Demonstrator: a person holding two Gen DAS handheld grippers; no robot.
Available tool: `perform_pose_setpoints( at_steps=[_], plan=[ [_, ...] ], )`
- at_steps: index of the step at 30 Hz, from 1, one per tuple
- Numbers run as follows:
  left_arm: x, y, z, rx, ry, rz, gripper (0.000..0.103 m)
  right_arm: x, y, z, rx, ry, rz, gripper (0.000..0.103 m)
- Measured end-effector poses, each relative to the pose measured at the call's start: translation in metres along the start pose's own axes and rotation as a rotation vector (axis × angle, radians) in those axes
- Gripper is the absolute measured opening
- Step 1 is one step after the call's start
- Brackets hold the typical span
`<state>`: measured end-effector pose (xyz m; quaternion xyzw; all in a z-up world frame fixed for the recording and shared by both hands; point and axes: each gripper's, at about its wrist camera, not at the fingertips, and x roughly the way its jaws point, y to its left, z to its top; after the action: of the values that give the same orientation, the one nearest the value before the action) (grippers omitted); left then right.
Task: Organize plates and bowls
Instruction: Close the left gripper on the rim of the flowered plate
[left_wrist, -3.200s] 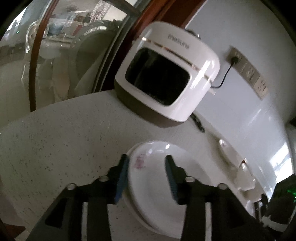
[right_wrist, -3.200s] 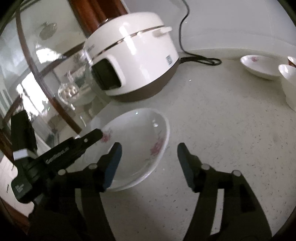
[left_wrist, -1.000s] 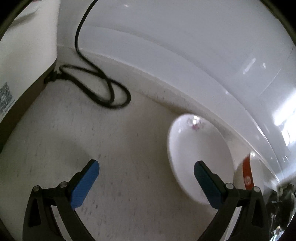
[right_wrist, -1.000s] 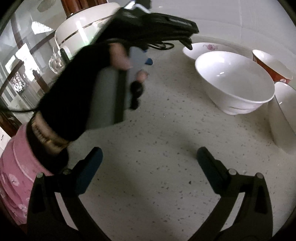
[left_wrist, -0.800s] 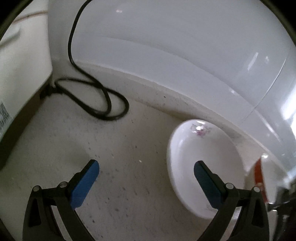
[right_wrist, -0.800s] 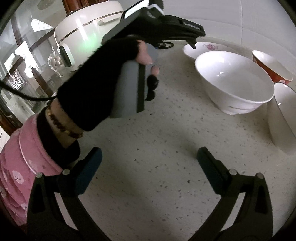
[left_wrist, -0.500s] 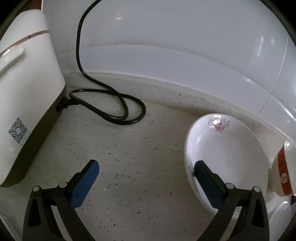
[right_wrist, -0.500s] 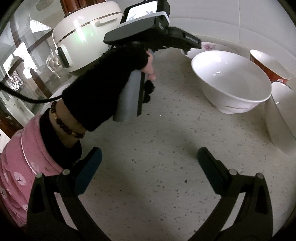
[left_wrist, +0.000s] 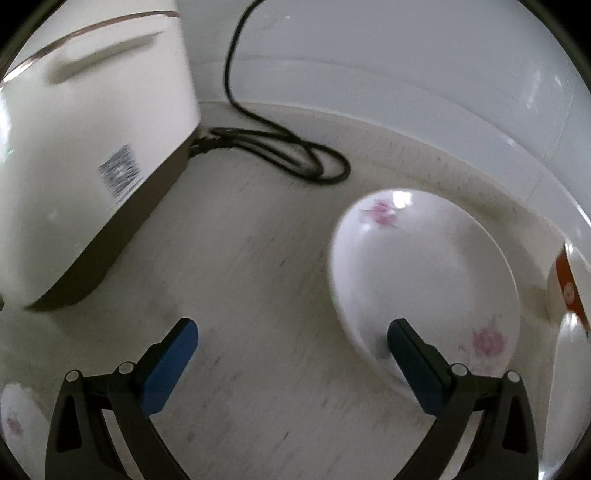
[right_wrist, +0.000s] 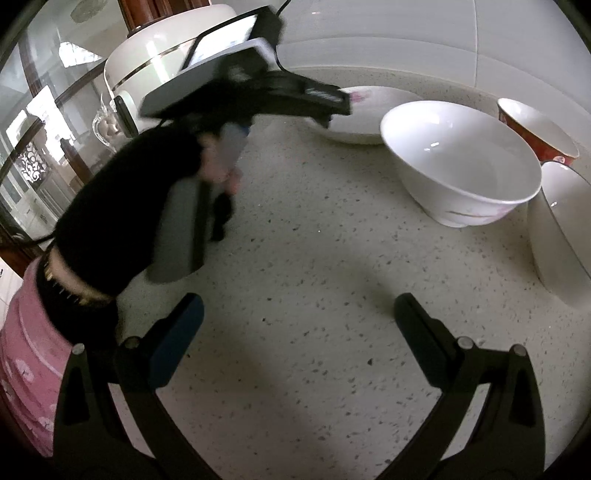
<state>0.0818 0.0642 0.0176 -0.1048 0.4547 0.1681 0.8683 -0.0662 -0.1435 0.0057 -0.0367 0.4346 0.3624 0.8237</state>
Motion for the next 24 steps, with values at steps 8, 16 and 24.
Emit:
perform_pose_setpoints(
  at_steps=[8, 16, 24],
  plan=[
    [-0.034, 0.019, -0.050, 0.012, -0.022, -0.057, 0.103, 0.002, 0.002, -0.001, 0.000, -0.003, -0.001, 0.103],
    [-0.047, 0.020, -0.065, 0.074, -0.050, -0.159, 0.103, -0.001, -0.004, -0.001, 0.026, -0.009, 0.030, 0.103],
    [-0.033, 0.012, -0.030, 0.032, -0.054, -0.202, 0.103, -0.003, -0.010, 0.000, 0.058, -0.020, 0.052, 0.103]
  ],
)
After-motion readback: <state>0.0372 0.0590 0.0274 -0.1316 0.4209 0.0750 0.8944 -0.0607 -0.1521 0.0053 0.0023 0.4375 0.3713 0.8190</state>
